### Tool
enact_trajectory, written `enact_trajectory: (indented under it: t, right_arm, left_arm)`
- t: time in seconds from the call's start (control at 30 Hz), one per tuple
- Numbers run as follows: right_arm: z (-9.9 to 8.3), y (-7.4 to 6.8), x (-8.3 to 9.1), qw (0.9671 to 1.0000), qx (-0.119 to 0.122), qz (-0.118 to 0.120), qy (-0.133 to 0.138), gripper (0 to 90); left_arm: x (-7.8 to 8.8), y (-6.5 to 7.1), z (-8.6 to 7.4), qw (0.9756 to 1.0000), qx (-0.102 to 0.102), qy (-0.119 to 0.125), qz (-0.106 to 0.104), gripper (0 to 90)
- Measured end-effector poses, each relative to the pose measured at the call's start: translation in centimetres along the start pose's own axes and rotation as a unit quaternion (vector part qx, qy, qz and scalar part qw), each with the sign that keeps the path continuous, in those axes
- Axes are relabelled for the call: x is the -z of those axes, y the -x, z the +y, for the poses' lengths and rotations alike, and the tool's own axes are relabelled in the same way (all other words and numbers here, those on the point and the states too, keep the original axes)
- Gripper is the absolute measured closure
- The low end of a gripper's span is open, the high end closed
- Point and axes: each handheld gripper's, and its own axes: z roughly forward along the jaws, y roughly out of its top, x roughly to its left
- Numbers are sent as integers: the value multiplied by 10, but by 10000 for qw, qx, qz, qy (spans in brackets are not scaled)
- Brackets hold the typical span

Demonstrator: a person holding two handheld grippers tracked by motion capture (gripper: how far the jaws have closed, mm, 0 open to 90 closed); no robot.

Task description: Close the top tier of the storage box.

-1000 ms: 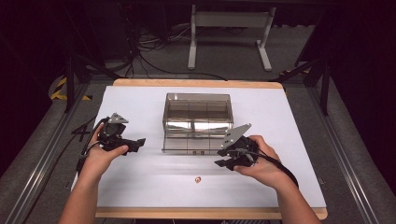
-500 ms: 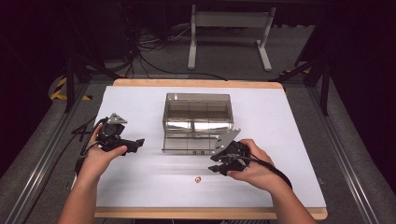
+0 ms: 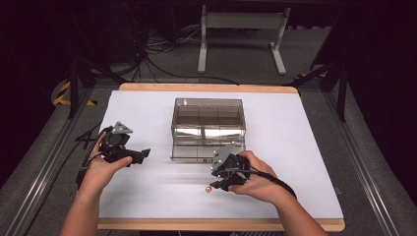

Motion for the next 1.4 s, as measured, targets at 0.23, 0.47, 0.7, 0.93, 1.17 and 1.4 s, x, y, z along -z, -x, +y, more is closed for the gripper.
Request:
enact_trajectory:
  t: [0.23,0.47,0.7,0.93,1.17,1.4]
  right_arm:
    - [5,-2,-11,10000,73,-10,-27,636]
    - [6,-3,-23,9998,51,65,-179,636]
    - [5,-2,-34,9993,21,160,-331,658]
    - [5,-2,-43,9986,-22,200,-482,669]
    - [4,-2,-50,9981,15,160,-602,683]
    - [4,-3,-51,9978,43,153,-645,734]
  left_arm:
    - [3,0,-2,10000,9,-17,4,45]
    - [4,0,-3,10000,3,-18,9,45]
    - [4,0,-3,10000,-21,-20,14,45]
    - [4,0,-3,10000,-8,-7,11,45]
    - [3,0,-3,10000,4,-35,-1,46]
    - [3,0,-2,10000,-38,-49,-7,46]
